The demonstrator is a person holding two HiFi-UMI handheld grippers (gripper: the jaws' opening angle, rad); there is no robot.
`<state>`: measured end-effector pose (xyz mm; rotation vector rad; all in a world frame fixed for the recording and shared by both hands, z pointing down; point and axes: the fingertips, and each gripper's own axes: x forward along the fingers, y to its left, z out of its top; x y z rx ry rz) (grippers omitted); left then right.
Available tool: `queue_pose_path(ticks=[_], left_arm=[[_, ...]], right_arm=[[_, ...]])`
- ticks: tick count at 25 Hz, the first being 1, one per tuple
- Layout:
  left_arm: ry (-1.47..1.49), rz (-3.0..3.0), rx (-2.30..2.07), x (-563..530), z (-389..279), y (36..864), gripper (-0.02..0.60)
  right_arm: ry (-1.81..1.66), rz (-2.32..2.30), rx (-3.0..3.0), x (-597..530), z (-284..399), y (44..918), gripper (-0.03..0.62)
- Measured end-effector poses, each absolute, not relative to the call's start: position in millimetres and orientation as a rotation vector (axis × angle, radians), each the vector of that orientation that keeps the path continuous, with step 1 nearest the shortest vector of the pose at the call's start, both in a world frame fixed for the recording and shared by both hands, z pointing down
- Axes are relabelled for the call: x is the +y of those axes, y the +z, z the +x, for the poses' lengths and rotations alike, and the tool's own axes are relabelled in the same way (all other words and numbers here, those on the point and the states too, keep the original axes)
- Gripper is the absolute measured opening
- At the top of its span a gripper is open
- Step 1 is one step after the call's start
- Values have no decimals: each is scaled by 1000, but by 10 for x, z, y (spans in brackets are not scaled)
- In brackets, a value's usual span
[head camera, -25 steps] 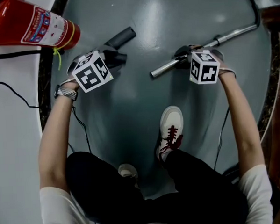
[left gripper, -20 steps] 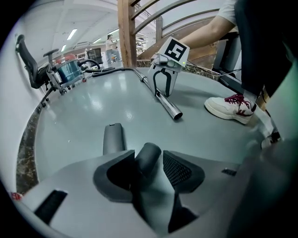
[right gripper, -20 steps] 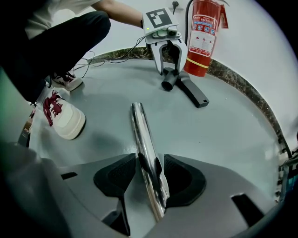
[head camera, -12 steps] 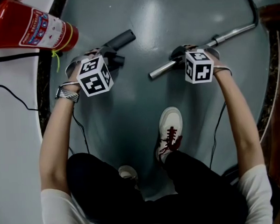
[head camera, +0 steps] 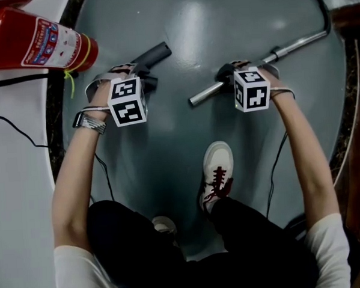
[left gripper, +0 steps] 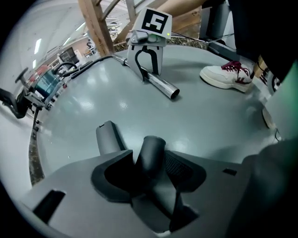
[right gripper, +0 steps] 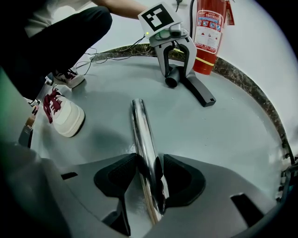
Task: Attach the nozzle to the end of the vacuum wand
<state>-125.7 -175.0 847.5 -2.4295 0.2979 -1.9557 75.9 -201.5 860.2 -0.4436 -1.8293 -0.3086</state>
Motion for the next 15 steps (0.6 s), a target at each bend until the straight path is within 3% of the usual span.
queue_pose_path(ticks=[15], left_arm=[[-1936,-2345,309,-1794,-1207,8572,189]], right_arm=[[-374,-526,-1764,-1947,741,8628,177]])
